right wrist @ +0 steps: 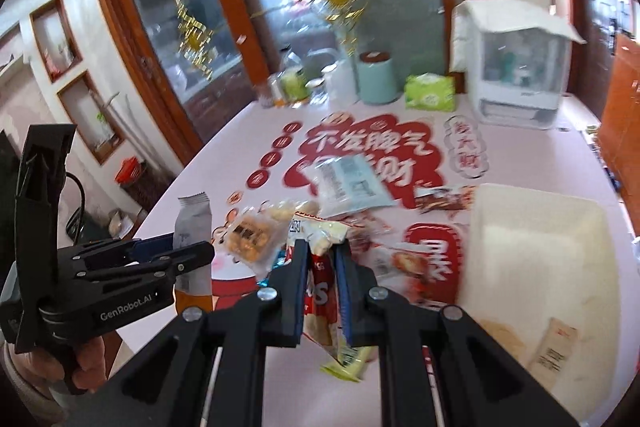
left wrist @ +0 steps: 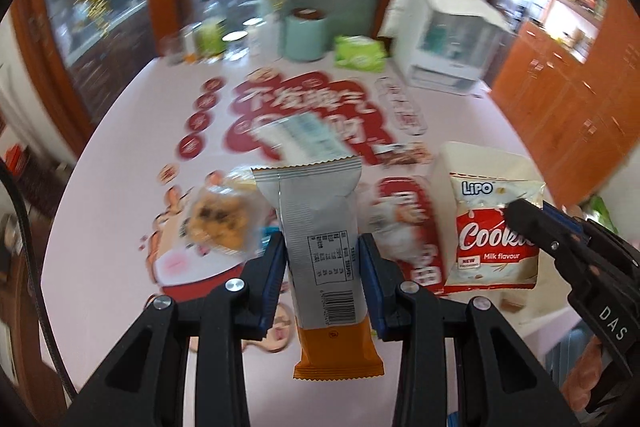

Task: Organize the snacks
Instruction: 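Lower both held snacks into the white tray and open both tools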

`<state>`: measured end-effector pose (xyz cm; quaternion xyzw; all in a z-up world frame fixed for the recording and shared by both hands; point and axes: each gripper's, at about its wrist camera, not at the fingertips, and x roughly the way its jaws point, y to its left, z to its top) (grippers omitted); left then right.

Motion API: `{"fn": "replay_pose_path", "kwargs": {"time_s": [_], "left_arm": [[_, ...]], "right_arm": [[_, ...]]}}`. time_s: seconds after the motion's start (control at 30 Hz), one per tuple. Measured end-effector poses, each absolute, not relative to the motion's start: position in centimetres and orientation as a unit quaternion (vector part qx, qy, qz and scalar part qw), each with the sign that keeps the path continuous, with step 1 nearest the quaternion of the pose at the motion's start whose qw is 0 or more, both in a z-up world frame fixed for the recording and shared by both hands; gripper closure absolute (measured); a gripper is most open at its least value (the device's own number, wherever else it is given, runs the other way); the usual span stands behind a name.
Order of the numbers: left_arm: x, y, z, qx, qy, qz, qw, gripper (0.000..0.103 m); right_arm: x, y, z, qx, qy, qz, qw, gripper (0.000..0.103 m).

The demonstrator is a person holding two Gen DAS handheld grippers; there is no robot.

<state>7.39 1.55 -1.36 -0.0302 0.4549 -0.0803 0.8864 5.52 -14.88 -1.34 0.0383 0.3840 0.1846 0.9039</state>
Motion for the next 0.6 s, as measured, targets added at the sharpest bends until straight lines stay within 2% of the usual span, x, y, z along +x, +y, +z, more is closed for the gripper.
{"fn": "replay_pose_path", "kwargs": {"time_s": [0.3,0.6], "left_arm": [[6.6,-8.2,0.5,0.01,0.439,-0.159,0.884,0.068],[6.2,-16.6,0.9,0.035,0.429,-0.207,0.878,0.068]], "right_arm": [[1.7,-23.0,1.6,0.053,0.345,0.111,0.93,0.089],[0.4,-30.3,2.0,0.064,0.338,0.052,0.937,0.089]]}}
